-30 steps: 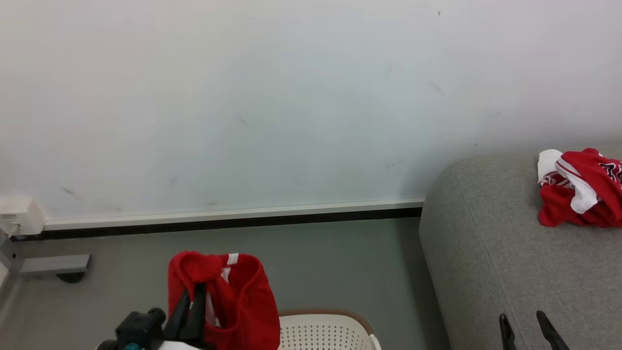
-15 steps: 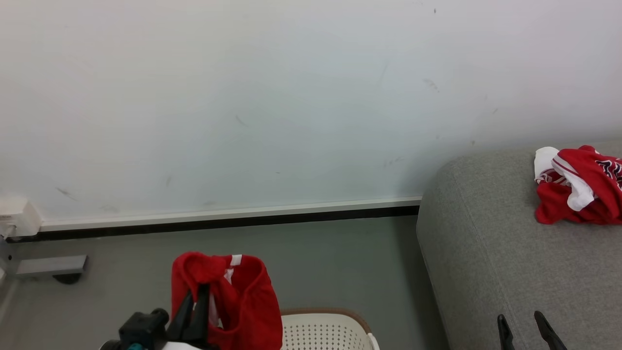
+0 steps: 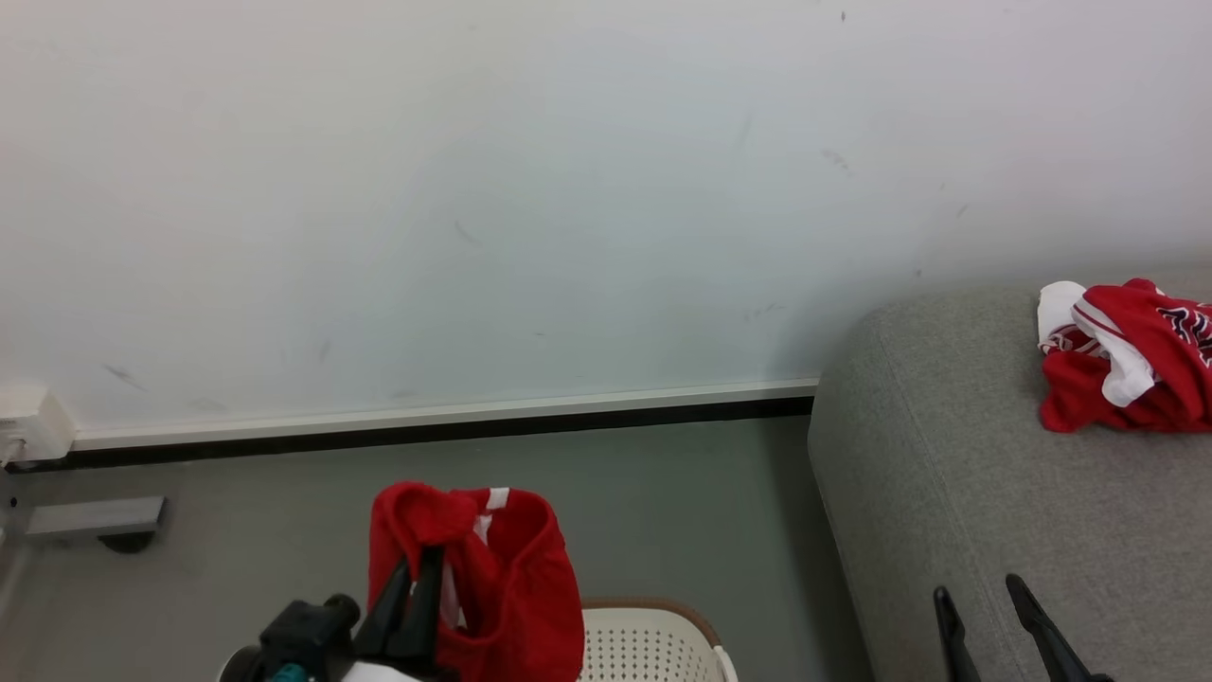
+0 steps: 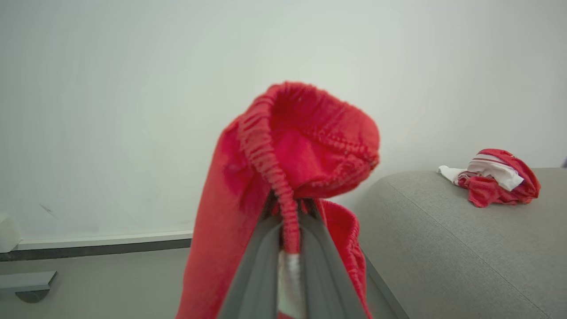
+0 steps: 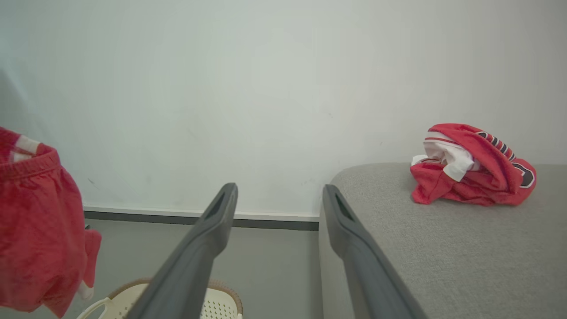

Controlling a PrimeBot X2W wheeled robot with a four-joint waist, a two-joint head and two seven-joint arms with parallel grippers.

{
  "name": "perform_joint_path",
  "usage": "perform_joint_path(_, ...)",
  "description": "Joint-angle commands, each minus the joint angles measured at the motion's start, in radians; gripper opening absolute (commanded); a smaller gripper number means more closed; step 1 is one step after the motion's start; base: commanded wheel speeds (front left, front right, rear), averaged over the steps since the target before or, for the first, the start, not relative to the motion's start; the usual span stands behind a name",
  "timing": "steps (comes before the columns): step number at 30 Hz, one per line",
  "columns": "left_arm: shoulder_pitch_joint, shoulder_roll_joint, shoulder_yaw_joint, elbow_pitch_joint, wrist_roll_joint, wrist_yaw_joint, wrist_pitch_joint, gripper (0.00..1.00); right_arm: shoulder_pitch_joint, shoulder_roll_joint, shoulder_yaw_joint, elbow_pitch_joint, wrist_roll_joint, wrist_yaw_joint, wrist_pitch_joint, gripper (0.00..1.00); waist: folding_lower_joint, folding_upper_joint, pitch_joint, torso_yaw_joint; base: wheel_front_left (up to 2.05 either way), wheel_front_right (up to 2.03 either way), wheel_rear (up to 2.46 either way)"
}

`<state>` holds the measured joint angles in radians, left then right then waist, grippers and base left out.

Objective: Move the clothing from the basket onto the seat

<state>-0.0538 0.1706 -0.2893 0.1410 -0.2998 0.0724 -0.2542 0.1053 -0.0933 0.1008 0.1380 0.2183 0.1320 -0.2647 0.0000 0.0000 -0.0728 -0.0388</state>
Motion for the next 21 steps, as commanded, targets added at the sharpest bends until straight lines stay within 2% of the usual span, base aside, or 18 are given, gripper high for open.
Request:
perform_joint_path(1, -0.008, 0.0, -0.003, -0.011, 0.006, -0.002, 0.006, 0.0, -0.014, -0.005, 0.008, -0.01, -0.009, -0.003, 0.001, 1.0, 0.0, 0.0, 0.0, -0.001, 0.0, 0.0, 0.0)
perform_joint_path(12, -0.05, -0.018, -0.09, -0.059, 0.017, -0.051, 0.058, 0.0, -0.072, -0.05, 0.197, -0.097, 0.014, -0.003, 0.001, 1.0, 0.0, 0.0, 0.006, -0.011, 0.0, 0.0, 0.0)
perform_joint_path(21, -0.077, -0.065, -0.22, -0.044, 0.028, -0.107, 0.093, 0.0, -0.125, -0.117, 0.34, -0.093, 0.058, -0.002, 0.001, 1.0, 0.0, 0.0, 0.006, -0.018, 0.0, 0.0, 0.0)
